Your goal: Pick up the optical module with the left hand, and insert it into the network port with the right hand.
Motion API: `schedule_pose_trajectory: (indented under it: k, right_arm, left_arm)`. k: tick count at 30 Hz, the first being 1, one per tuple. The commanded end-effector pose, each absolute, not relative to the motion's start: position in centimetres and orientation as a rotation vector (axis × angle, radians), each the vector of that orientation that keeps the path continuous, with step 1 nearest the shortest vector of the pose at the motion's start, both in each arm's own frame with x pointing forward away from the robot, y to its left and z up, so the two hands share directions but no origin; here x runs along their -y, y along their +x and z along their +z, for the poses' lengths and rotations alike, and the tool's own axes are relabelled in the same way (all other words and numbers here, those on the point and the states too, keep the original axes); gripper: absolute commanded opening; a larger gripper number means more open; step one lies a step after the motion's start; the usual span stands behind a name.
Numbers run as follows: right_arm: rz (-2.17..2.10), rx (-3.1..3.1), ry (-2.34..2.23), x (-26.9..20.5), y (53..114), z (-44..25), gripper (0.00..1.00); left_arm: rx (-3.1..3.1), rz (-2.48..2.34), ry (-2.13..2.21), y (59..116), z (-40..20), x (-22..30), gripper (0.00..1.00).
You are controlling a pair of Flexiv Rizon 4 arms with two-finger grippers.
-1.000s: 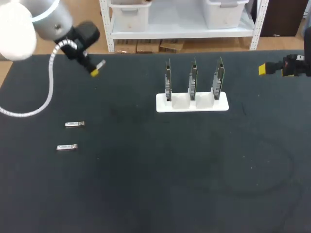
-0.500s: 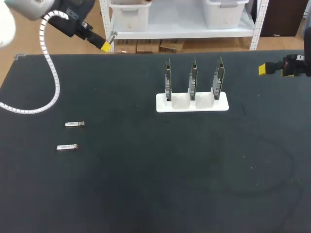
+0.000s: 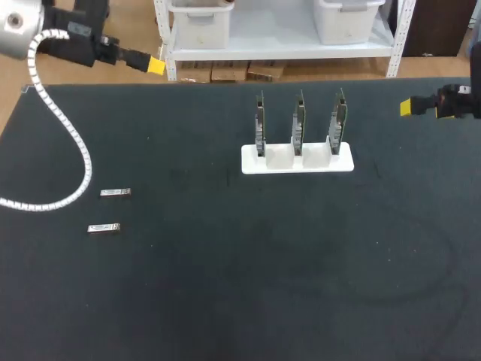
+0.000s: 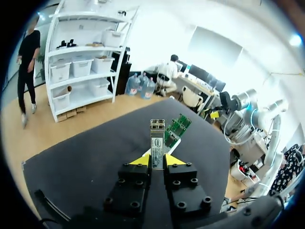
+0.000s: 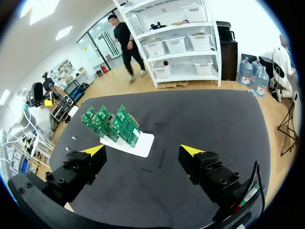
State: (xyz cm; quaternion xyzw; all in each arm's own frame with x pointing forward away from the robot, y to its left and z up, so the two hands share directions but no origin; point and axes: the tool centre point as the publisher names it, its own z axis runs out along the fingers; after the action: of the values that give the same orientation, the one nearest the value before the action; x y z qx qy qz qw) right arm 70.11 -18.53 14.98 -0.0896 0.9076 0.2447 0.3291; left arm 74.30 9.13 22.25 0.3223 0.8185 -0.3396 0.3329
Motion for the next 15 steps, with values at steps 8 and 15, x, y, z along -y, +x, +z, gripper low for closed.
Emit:
schedule_pose_trajectory:
  k: [8,15]
  right_arm:
    - [0.632,-2.376,-0.23,18.4,70.0,15.1,1.0]
    - [0.632,-2.376,-0.23,18.4,70.0,15.1,1.0]
  left_arm:
    - [-1.779,-1.021,0.646,73.6,23.3,-8.0,0.0]
    - [-1.652,-1.096,0.807,73.2,24.5,-3.7,0.0]
